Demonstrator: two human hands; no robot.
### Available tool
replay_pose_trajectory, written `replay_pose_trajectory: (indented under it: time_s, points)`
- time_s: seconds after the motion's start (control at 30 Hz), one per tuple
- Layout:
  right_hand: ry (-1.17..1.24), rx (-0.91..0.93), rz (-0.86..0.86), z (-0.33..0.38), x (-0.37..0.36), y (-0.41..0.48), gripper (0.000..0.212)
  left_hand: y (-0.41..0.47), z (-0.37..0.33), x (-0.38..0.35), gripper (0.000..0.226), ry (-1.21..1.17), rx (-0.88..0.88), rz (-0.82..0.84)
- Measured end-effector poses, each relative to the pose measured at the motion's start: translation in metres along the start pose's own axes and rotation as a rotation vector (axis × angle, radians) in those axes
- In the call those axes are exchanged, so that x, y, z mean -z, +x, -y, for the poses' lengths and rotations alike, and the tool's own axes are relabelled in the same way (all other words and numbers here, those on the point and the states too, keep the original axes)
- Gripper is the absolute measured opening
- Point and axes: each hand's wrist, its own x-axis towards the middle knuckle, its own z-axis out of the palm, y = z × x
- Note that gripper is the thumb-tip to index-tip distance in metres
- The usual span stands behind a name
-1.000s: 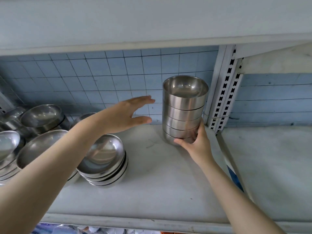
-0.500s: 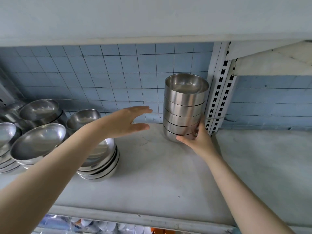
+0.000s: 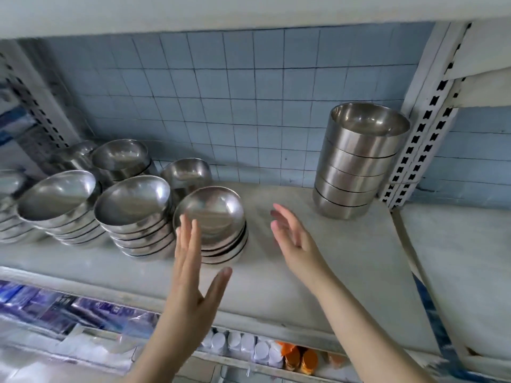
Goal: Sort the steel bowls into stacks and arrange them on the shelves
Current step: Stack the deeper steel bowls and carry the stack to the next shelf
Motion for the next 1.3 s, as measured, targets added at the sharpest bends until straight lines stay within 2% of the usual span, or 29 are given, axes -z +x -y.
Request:
replay_pose_trajectory:
  time_s: [0.07, 0.13, 0.23, 0.43, 0.5, 0.57, 0.67, 0.83, 0.93, 1.03, 1.1, 1.2, 1.3]
  points:
    - [0.005, -0.037, 0.08, 0.008, -0.019, 0.007, 0.048, -0.013, 0.005, -0.005, 0.085, -0.082, 0.057, -0.044]
    - [0.019, -0.033, 0.129, 0.011, -0.033, 0.009, 0.043, -0.018, 0.009, -0.008, 0.087, -0.224, 0.211, -0.073]
    - [0.057, -0.004, 0.114, 0.014, -0.044, 0.009, 0.032, -0.017, 0.018, -0.007, 0.081, -0.476, 0.414, 0.001]
    - [0.027, -0.024, 0.029, 0.008, -0.029, 0.021, 0.036, 0.011, 0.035, -0.009, 0.076, -0.641, 0.397, 0.127]
    - [-0.004, -0.02, -0.036, 0.007, -0.016, 0.03, 0.037, 0.029, 0.034, -0.019, 0.071, -0.641, 0.369, 0.164]
    - [-0.006, -0.031, -0.086, 0.006, -0.002, 0.04, 0.026, 0.048, 0.031, -0.032, 0.064, -0.629, 0.347, 0.192]
    - [0.0, -0.086, -0.151, 0.008, 0.02, 0.054, 0.021, 0.072, 0.027, -0.053, 0.062, -0.599, 0.33, 0.235]
    - [0.012, -0.101, -0.196, 0.007, 0.045, 0.072, 0.024, 0.098, 0.019, -0.079, 0.064, -0.486, 0.317, 0.255]
    - [-0.017, -0.083, -0.166, -0.001, 0.05, 0.078, 0.022, 0.106, 0.016, -0.083, 0.062, -0.448, 0.352, 0.236]
    - [-0.094, -0.032, -0.183, -0.006, 0.048, 0.075, 0.034, 0.109, 0.018, -0.082, 0.061, -0.438, 0.375, 0.221]
    - [-0.154, 0.011, -0.258, -0.007, 0.044, 0.07, 0.036, 0.109, 0.018, -0.077, 0.067, -0.449, 0.396, 0.258]
    - [-0.17, 0.057, -0.359, -0.012, 0.037, 0.057, 0.062, 0.11, 0.018, -0.072, 0.072, -0.42, 0.373, 0.31]
    - [-0.138, 0.053, -0.433, -0.018, 0.033, 0.047, 0.052, 0.111, 0.015, -0.068, 0.074, -0.393, 0.416, 0.352]
